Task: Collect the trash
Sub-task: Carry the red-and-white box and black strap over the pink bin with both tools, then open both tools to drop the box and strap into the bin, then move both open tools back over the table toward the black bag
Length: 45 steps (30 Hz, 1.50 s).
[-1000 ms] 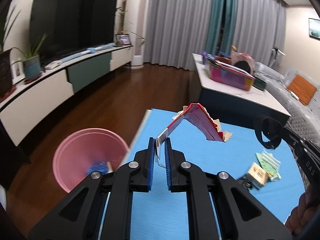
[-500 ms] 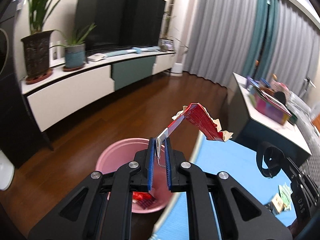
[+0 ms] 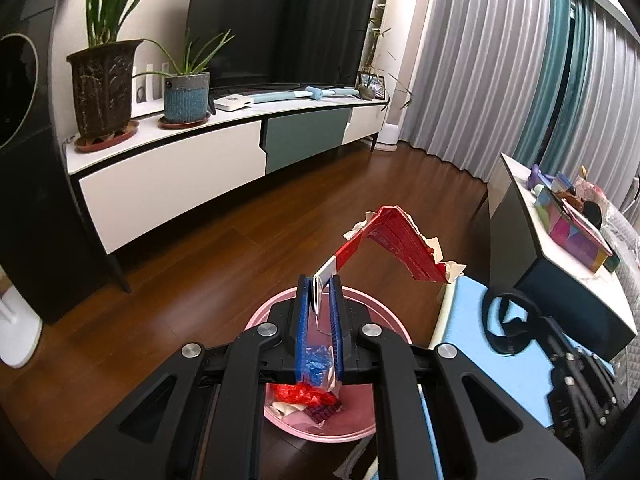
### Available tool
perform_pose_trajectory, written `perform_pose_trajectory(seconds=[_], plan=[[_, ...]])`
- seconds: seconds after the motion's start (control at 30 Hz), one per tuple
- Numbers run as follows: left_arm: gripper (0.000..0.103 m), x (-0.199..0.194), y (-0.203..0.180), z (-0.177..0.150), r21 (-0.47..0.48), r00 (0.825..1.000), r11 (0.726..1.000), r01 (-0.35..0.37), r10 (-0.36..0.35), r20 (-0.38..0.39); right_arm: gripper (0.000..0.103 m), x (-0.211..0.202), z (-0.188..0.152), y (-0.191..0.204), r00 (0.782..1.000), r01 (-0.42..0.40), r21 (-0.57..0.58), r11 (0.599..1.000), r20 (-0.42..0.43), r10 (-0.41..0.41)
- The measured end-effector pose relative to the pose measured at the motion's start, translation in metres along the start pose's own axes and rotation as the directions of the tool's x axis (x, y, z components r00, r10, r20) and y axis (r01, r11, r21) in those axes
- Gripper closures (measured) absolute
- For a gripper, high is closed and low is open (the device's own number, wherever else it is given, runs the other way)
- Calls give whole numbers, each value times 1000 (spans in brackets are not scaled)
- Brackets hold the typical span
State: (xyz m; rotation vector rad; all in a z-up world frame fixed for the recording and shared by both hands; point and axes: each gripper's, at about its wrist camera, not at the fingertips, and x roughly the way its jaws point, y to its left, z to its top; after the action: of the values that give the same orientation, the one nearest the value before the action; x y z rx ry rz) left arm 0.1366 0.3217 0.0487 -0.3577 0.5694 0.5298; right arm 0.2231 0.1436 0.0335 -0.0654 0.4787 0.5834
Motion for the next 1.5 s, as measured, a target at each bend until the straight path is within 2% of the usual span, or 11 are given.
perform_pose_trajectory(seconds=[0.63, 0.7, 0.73, 0.77, 0.83, 0.87, 0.9, 1.13, 1.33, 1.5], plan=[[93, 44, 23, 1, -58, 996, 998, -27, 22, -87, 101, 72, -21, 38, 995, -58, -41, 997, -89, 55], [92, 49, 23, -1, -58, 994, 998, -33, 26, -110, 101, 77, -22, 40, 993, -62, -41, 997, -98, 58], [88, 51, 23, -2, -57, 992, 998, -37, 30, -122, 100, 81, -23, 41, 991, -73, -42, 996, -113, 68], [78, 52, 22, -2, -58, 991, 998, -36, 28, -128, 97, 84, -23, 41, 989, -77, -43, 996, -127, 71], [68, 52, 23, -3, -62, 991, 997, -40, 31, -131, 87, 90, -25, 41, 985, -78, -46, 996, -159, 70], [68, 52, 24, -3, -64, 991, 997, -41, 33, -129, 69, 90, -26, 40, 985, -76, -43, 996, -160, 68], [68, 51, 24, -2, -68, 992, 997, -40, 31, -125, 59, 88, -27, 38, 986, -68, -41, 997, -153, 61], [68, 37, 14, 0, -53, 997, 999, -2, -2, -75, 59, 62, -26, 22, 992, -42, -48, 998, -118, 36], [68, 17, -15, -1, 12, 998, 998, 64, -64, -17, 59, 6, -22, -16, 999, 25, -42, 999, -44, -27], [68, -3, -50, -8, 61, 989, 987, 147, -147, 4, 59, -49, -19, -65, 995, 99, -22, 995, -6, -99]])
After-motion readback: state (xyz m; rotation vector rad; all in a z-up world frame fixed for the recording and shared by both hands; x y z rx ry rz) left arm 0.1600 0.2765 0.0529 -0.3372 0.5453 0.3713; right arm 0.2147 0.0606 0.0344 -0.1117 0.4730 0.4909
